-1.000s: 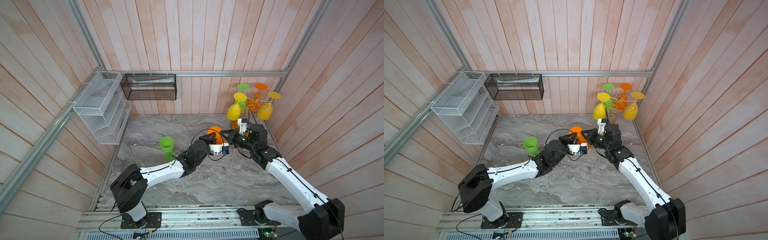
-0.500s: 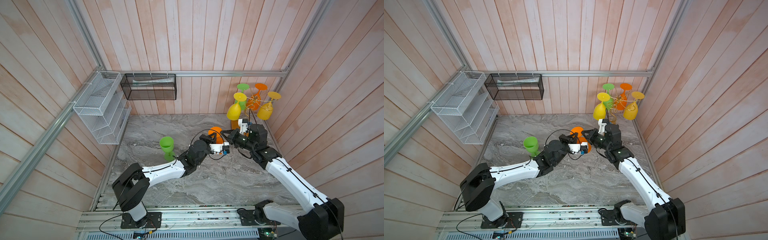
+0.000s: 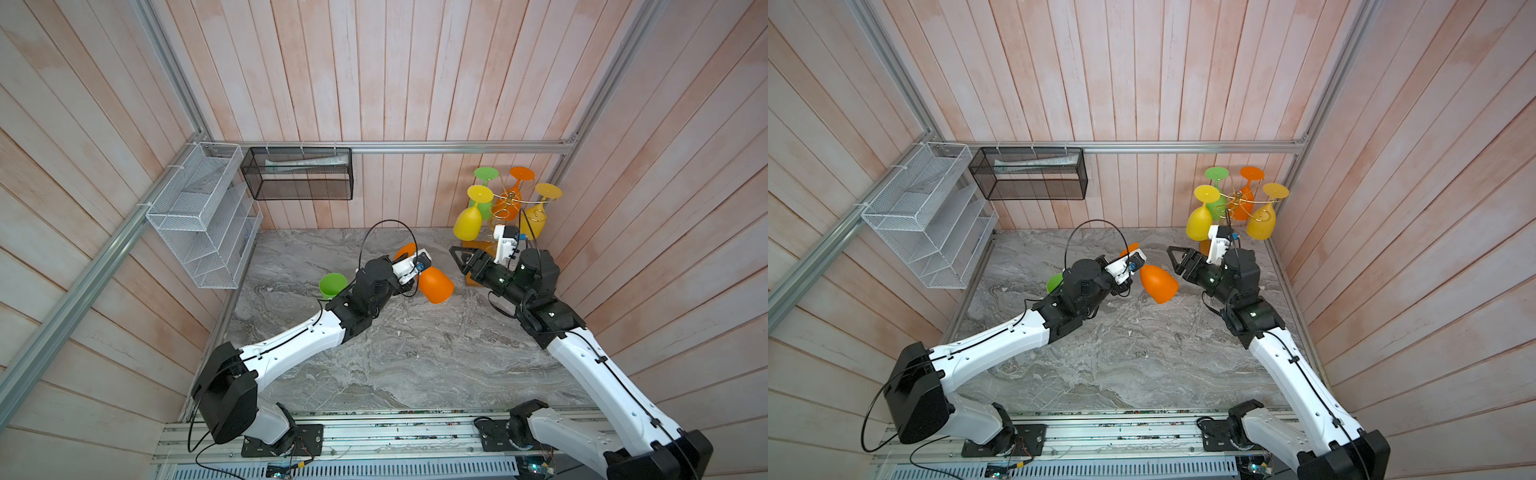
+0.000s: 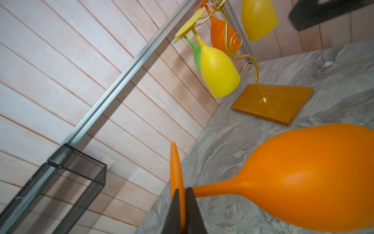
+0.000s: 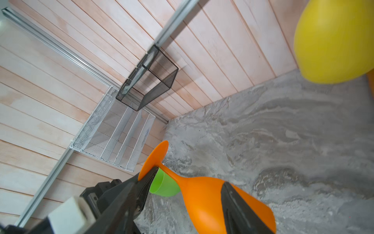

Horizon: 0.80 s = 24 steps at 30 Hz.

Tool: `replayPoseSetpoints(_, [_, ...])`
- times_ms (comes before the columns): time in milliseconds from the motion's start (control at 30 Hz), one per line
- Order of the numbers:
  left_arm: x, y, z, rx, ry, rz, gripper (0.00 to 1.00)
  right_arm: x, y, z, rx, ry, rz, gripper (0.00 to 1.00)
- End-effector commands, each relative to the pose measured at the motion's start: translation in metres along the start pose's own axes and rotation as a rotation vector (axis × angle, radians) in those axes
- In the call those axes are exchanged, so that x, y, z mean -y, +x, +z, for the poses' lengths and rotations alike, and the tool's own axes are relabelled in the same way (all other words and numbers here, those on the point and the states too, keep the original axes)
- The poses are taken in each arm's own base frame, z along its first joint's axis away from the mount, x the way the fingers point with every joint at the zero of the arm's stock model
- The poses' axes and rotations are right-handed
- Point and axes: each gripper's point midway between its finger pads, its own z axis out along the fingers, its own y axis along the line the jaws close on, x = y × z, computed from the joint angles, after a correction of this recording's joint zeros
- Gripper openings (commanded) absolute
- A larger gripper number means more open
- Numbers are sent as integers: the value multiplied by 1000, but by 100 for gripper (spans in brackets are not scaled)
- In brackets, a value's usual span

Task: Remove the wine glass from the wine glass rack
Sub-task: 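Close the left gripper on the orange glass's foot while the right gripper releases, then hold the orange glass with the left gripper while the right gripper grasps its bowl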

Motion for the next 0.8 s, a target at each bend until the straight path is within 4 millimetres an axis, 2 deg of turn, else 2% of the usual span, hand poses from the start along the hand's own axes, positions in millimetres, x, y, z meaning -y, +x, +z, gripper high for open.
replayPoseSetpoints(0, [6,6,-9,-69,127,-251,0,-9,-20,-11,72,9,-127,70])
replayPoseSetpoints(367, [-33,8,-30,-54,305,-794,0,-17,-24,-28,126,-18,-192,65])
replayPoseSetpoints(633, [-45,13,-40,-34,395,-1000,0,-19,-18,-31,111,-41,-196,61])
replayPoseSetpoints(767, [-55,21,-44,-25,408,-1085,0,-32,-14,-32,102,-77,-246,57])
